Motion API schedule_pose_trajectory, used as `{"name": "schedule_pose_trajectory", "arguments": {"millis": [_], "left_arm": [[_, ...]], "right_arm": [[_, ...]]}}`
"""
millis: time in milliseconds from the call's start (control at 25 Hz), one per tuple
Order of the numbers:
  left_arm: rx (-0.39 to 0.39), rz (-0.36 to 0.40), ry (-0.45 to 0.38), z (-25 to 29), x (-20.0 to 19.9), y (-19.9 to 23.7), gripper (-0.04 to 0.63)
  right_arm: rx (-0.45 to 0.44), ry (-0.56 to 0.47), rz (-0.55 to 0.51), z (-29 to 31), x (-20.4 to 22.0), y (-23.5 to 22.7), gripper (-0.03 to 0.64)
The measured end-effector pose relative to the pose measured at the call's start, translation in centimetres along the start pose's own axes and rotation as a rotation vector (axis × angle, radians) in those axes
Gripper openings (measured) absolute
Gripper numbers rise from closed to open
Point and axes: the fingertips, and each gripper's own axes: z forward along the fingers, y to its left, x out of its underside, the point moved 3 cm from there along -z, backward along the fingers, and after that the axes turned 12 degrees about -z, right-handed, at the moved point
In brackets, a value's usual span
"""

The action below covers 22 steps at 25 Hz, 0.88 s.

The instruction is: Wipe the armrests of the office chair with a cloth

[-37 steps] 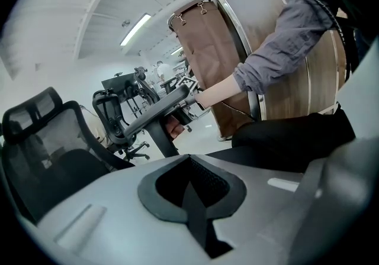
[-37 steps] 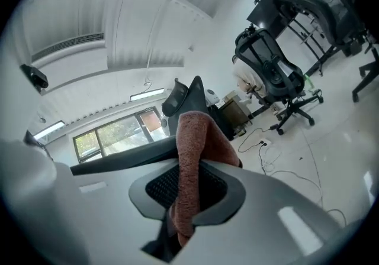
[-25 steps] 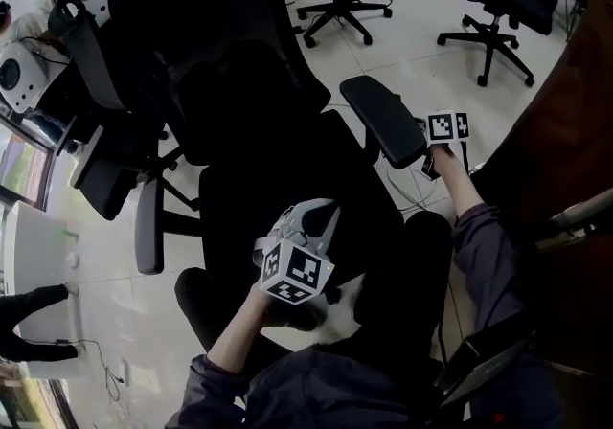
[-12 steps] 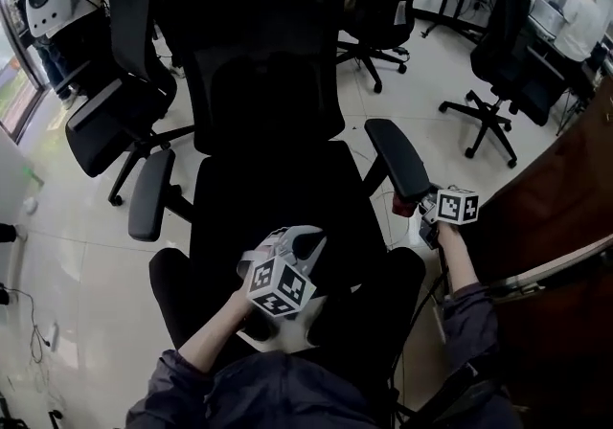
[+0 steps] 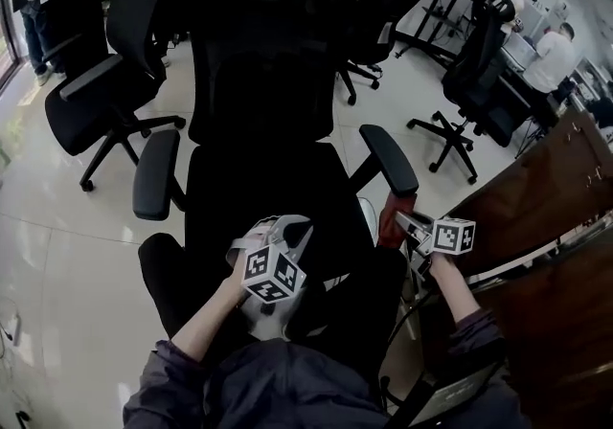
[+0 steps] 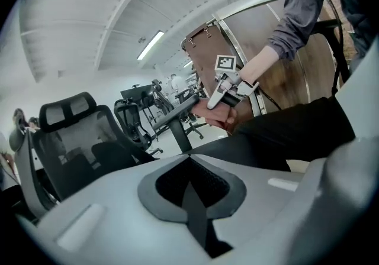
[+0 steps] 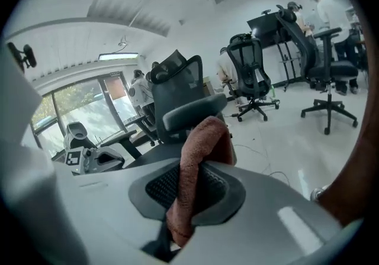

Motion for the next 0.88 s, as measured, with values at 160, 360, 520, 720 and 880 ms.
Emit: {"name": "schedule_pose_trajectory", "arguments": {"millis": [160,360,520,720,880], "left_arm": [[-0.003,0.030,-0.007,-1.3,0.4,0.7,0.017],[-0.021,0.021,-0.023,-1.9,0.4,1.5,0.017],[-0.024,0.027,-0.038,-2.4,0.0,2.0,0.017],[-0.023,-0.015,-0.077,-2.7,-0.2,2.1,0.017],[-0.008,-0.033,-0.089,-2.4,0.3,1.4,0.017]], "right_arm": [[-0.005,-0.060,0.077,2.7,-0.8,5.4,0.049],[0.127,-0.097,-0.034,8.8,-4.0,7.9,0.049],[0.348,0.065,-0.540,13.2,-6.6,7.9,0.049],[0.349,0.341,-1.029,15.5,-9.3,8.0,0.049],[0.419,0.391,-0.860,16.7,-10.3,6.4,0.049]]}}
